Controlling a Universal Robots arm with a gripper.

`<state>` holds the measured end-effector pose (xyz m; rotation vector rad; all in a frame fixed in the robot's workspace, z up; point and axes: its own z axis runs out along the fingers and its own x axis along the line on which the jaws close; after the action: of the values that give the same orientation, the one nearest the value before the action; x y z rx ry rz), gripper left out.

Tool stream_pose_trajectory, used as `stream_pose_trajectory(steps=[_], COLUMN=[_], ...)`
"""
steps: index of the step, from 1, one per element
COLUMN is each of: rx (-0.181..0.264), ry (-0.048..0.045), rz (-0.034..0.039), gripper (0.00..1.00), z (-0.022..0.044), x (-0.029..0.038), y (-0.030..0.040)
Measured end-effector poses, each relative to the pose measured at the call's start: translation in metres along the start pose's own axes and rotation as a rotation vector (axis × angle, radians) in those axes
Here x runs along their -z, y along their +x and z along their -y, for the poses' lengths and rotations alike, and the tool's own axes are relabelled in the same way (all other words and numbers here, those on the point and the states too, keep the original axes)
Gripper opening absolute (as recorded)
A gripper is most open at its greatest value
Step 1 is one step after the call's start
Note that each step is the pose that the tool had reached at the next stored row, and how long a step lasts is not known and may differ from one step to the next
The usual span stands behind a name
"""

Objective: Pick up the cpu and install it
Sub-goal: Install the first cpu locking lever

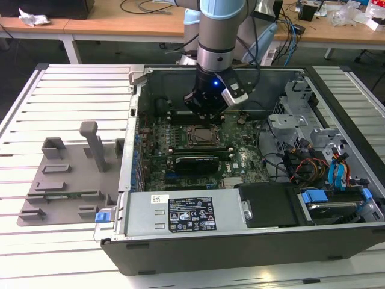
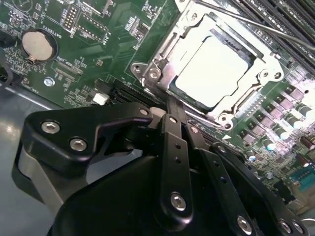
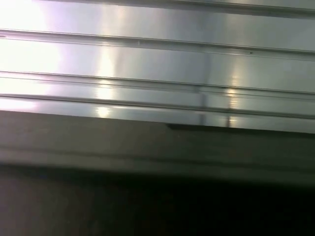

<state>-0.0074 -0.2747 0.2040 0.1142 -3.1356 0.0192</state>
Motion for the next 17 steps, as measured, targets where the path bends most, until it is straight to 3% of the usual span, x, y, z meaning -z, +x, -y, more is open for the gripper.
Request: stream_pose_trajectory(steps=[4, 9, 14, 17], rx=[0.006, 0.025, 0.026, 0.025], ry=[0.0019, -0.0026, -0.0016, -0.0001], rz=[-0.0001, 0.0009, 0.0032, 0.0049], gripper=[0.11, 0.11, 0.11, 0.11], z=[0.0002, -0.0015, -0.0013, 0.0113], x=[-0.0026, -0.003, 0.0037, 0.005], y=[-0.0055, -0.0089, -0.0089, -0.0077])
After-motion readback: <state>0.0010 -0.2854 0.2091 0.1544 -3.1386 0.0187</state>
